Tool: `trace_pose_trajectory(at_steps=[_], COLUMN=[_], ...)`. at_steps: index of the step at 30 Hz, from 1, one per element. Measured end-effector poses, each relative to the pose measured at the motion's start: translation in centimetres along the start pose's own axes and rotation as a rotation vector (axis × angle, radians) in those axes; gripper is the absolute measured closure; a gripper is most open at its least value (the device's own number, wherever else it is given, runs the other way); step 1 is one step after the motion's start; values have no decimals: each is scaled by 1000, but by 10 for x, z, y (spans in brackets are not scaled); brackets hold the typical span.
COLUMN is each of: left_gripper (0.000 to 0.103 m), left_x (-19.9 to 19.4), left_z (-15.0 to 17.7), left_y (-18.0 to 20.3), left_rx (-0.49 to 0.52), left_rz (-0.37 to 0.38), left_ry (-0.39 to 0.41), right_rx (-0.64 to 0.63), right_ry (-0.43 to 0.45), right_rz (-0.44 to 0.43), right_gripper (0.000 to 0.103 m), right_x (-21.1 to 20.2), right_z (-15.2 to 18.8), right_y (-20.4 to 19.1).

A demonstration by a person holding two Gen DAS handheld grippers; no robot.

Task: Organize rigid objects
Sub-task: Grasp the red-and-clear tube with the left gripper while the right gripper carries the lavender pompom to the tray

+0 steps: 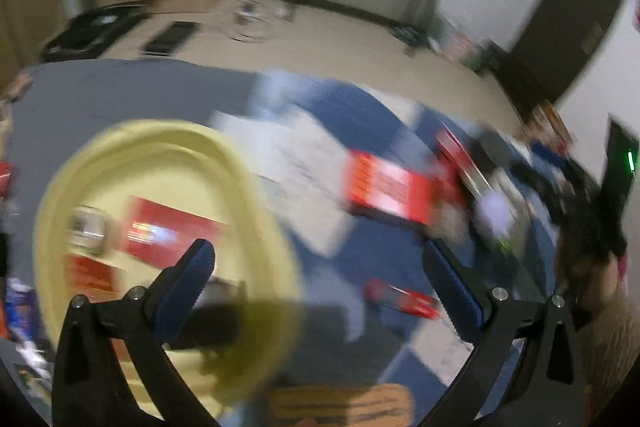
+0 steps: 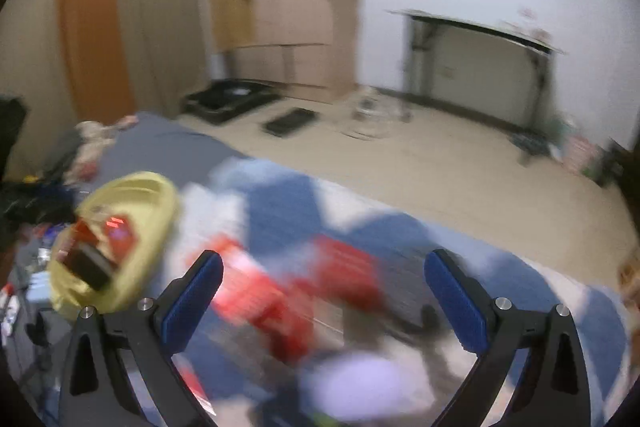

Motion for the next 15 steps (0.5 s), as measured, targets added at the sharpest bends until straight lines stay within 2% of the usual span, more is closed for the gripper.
trace_pose_trajectory(at_steps=[3,6,8,11,14,15], left_gripper=[0,0,0,0,0,1], left_x=[36,66,79,90,100,100], left_z=[26,46,52,50,46,45], left_y=[33,52,56,57,55,54], left_rx=[63,132,140,160,174,173], left_rz=[24,-25,-16,-22,-32,-31], left_ry=[-76,-128,-153,-149,-142,-136], right_rx=[-18,-39,-46,-66,-83,-87], right_ry=[-38,-90,-123,-178,-175,-169], right_rz=[3,-26,-33,-38,-40,-40], right_gripper=[0,0,0,1,1,7], right_x=[-7,-7,-1,15,25,26], right_z=[21,45,58,66,61,57], right_y=[12,11,13,13,14,14])
Point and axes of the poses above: each gripper's, at about its wrist camera, not at the fingertips, and x roughly the way its jaws point, y to its right, z to its underside, the point moved 3 cm from there along x, roughly the way its jaws point, and after that the axes turned 1 degree about z, right-handed, at the moved point
